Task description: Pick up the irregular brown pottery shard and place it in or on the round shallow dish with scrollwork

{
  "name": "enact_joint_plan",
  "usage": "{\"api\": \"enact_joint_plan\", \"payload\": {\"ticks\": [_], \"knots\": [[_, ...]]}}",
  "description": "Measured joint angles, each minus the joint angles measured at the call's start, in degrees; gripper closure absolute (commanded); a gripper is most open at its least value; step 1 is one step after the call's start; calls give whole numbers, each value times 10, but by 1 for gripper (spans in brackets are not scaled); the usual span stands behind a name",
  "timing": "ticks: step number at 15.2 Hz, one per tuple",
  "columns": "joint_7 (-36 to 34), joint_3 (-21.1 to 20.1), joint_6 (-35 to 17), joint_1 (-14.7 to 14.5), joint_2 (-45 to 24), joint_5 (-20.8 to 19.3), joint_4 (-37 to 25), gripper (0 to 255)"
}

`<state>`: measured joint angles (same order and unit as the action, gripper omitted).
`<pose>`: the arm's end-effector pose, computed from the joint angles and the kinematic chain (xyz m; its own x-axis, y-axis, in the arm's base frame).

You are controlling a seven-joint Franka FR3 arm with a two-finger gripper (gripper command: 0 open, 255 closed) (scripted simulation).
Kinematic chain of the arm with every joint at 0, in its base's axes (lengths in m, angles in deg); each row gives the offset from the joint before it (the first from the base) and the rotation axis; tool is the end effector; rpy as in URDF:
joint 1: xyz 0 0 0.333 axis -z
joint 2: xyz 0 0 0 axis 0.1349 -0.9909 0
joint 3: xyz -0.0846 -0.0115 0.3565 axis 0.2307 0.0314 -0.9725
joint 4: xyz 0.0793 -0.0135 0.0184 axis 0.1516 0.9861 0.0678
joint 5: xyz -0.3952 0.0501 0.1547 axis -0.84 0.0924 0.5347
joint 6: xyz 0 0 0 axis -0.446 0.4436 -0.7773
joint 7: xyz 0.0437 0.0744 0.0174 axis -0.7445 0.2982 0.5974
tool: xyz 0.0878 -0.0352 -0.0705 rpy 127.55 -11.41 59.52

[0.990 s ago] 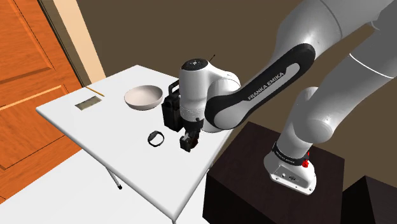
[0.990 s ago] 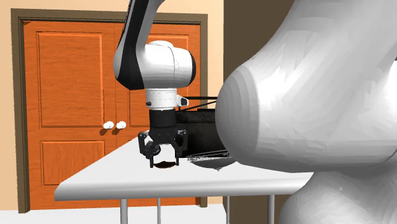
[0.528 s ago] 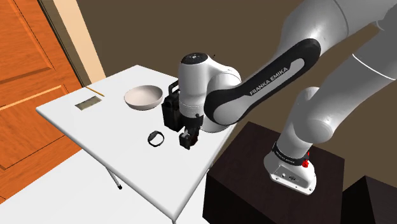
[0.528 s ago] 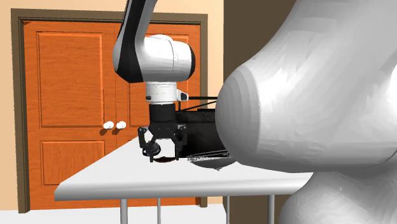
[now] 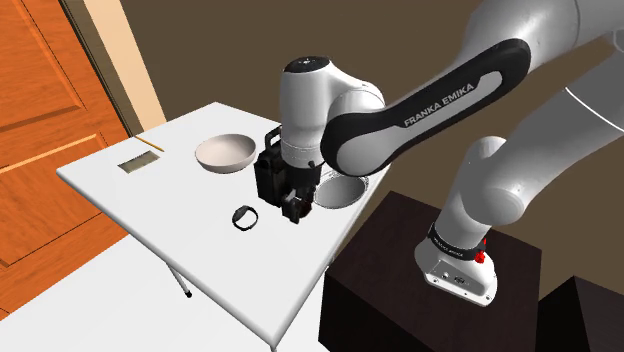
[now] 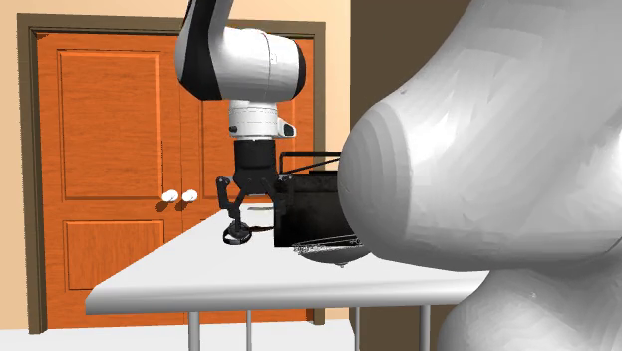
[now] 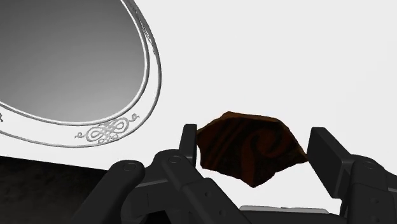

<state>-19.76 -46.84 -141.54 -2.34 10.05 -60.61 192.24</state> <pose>0.3211 0.2769 0.4010 0.9782 0.2019 0.0478 0.2005 -0.9791 0.0328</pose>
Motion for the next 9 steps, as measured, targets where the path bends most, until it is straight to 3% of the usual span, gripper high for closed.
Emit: {"api": "enact_joint_plan", "payload": {"ticks": [9], "knots": [[6,16,81,-4,35,1,-47,255]]}}
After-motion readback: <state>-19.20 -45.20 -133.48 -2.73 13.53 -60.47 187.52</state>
